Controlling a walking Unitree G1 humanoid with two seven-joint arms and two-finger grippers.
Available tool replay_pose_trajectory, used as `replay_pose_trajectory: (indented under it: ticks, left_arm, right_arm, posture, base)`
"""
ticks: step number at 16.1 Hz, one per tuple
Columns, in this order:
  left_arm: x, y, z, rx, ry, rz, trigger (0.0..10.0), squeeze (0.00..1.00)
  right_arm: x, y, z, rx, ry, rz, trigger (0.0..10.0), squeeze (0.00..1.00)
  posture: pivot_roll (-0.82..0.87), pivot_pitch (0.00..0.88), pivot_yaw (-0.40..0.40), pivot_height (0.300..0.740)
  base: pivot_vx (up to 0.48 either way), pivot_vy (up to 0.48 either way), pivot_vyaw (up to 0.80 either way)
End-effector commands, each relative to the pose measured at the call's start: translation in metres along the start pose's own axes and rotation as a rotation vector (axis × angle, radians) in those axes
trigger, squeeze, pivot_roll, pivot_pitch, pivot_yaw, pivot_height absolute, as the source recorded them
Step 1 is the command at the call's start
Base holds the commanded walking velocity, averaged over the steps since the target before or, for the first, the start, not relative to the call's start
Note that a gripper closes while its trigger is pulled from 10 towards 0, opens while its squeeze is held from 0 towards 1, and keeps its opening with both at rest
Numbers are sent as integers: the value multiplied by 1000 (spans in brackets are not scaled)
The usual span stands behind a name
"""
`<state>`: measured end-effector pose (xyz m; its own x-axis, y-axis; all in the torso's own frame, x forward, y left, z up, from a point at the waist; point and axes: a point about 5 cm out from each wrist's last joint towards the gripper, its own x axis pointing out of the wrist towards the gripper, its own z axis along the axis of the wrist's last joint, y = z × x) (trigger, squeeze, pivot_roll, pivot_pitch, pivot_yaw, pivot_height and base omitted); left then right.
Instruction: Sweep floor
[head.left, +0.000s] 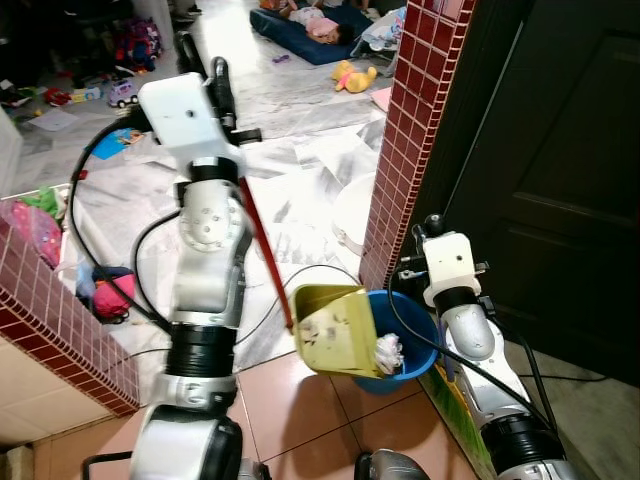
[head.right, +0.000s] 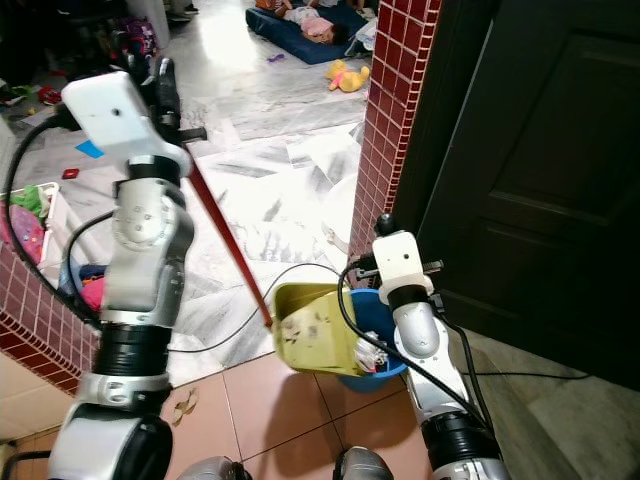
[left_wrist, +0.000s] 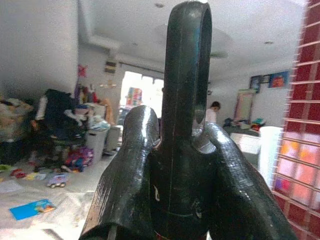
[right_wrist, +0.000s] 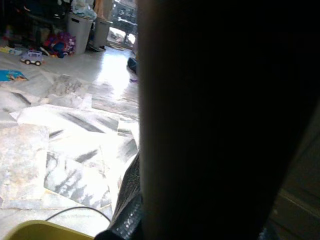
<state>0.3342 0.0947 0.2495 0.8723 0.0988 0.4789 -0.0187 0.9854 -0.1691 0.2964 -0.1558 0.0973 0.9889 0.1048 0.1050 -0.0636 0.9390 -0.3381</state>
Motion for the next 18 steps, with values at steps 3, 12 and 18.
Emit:
replay_pose_trajectory:
  ticks: [3, 12, 18]
  left_arm:
    - [1, -30, 0, 10, -31, -57, 10000, 0]
    - [-3, -89, 18, 45, -217, -350, 10000, 0]
    - [-3, -120, 36, 80, -369, -335, 10000, 0]
  right_arm:
    - [5, 0, 7, -13, -32, -6, 10000, 0]
    - [6, 3, 7, -8, -35, -10, 10000, 0]
    - [6, 4, 7, -5, -37, -11, 10000, 0]
  posture:
    - [-97, 0, 47, 740]
    - [-100, 0, 59, 740]
    - [-109, 0, 63, 740]
  base:
    - [0, 0, 0]
    - [0, 0, 0]
    - [0, 0, 0]
